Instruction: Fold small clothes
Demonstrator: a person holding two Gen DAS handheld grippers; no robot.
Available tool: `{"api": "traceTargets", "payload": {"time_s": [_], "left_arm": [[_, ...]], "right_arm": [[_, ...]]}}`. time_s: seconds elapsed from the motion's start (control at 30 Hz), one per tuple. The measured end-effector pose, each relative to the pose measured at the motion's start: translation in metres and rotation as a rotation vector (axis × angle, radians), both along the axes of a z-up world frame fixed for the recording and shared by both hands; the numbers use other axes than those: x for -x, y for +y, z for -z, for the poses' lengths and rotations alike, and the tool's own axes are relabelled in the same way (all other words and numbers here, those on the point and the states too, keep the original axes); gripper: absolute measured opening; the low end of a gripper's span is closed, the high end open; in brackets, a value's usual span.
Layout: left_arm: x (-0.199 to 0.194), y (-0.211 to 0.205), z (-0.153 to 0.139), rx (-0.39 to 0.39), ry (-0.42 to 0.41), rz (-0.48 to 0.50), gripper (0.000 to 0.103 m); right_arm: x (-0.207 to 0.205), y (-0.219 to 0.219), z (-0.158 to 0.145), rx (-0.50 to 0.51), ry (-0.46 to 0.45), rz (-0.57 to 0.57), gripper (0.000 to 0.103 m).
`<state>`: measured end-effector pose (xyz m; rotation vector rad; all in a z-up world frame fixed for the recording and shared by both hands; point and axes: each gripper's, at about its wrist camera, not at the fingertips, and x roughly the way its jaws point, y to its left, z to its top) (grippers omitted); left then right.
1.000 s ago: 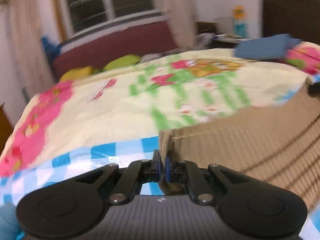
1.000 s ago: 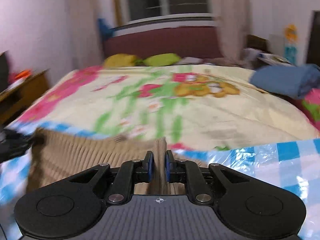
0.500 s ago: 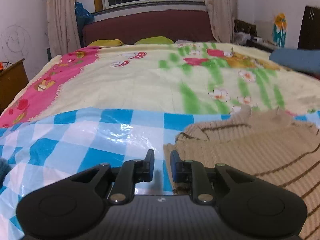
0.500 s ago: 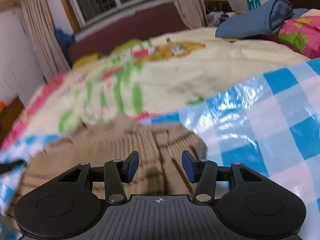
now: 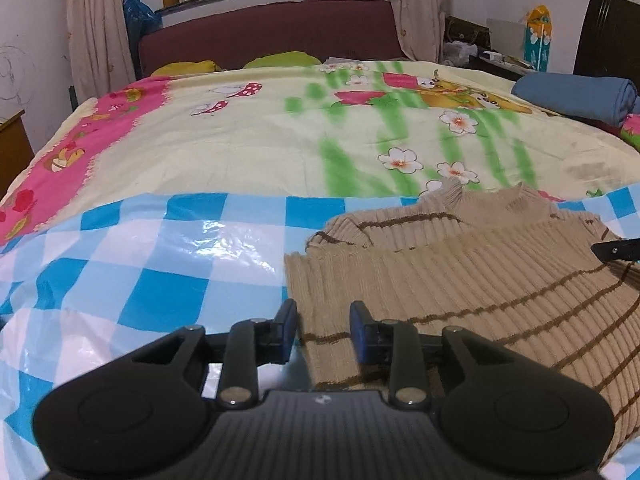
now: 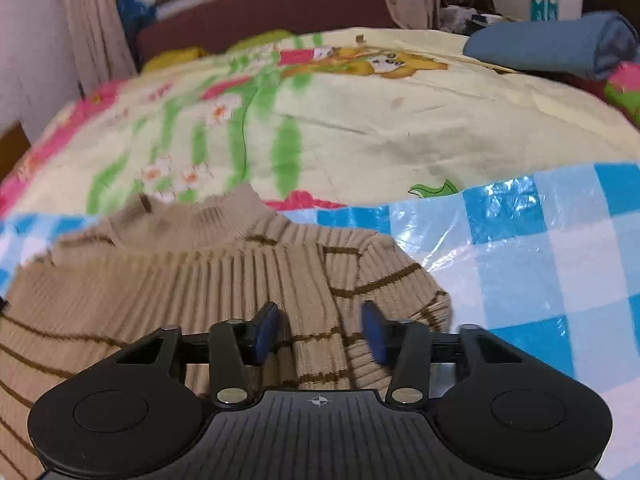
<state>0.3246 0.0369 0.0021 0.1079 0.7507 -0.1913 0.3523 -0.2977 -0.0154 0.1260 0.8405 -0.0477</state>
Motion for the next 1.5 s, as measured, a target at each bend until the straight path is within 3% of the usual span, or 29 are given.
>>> {"api": "traceTargets", "payload": {"time_s": [0.07, 0.23, 0.33, 0.4, 0.47, 0.63, 0.77, 0.9, 1.07, 1.23, 1.27, 1.3, 1.5], "left_arm": [[0.002, 0.002, -0.001, 0.006, -0.001, -0.002, 0.037], [0.005, 0.002, -0.006, 0.038, -0.047, -0.014, 0.037], [0.001, -0.004, 0.0, 0.053, -0.031, -0.025, 0.037], [0.002, -0.009, 0.004, 0.032, -0.029, -0.017, 0.037], [0.005, -0.008, 0.005, 0.031, -0.033, -0.012, 0.037], [0.009, -0.001, 0.002, 0.034, -0.019, -0.004, 0.038], [0.01, 0.001, 0.0, 0.028, -0.022, 0.002, 0.039], [0.013, 0.004, -0.003, 0.036, -0.029, 0.003, 0.04], [0.019, 0.012, -0.008, 0.057, -0.049, 0.007, 0.04], [0.018, 0.014, -0.011, 0.076, -0.048, -0.006, 0.041], [0.018, 0.013, -0.01, 0.071, -0.044, -0.002, 0.041], [0.02, 0.012, -0.01, 0.067, -0.044, 0.001, 0.041], [0.023, 0.023, -0.017, 0.081, -0.071, -0.019, 0.041]], "right_arm": [[0.003, -0.013, -0.008, -0.06, -0.019, 0.026, 0.001], [0.027, -0.056, -0.049, -0.166, -0.2, 0.151, 0.0], [0.029, -0.073, -0.053, -0.19, -0.224, 0.219, 0.0], [0.027, -0.074, -0.047, -0.191, -0.19, 0.222, 0.003], [0.024, -0.071, -0.037, -0.265, -0.139, 0.171, 0.009], [0.02, -0.048, -0.019, -0.342, -0.076, 0.064, 0.016], [-0.001, -0.029, -0.007, -0.278, 0.035, 0.026, 0.035], [-0.003, -0.018, 0.0, -0.19, 0.036, 0.033, 0.034], [0.003, -0.032, -0.001, -0.289, -0.015, 0.064, 0.035], [-0.01, -0.023, 0.003, -0.23, 0.042, 0.034, 0.034], [-0.011, -0.019, 0.001, -0.214, 0.042, 0.027, 0.028], [-0.009, -0.017, -0.001, -0.203, 0.037, 0.014, 0.011], [0.011, -0.024, -0.033, -0.247, -0.088, -0.007, 0.007]]}}
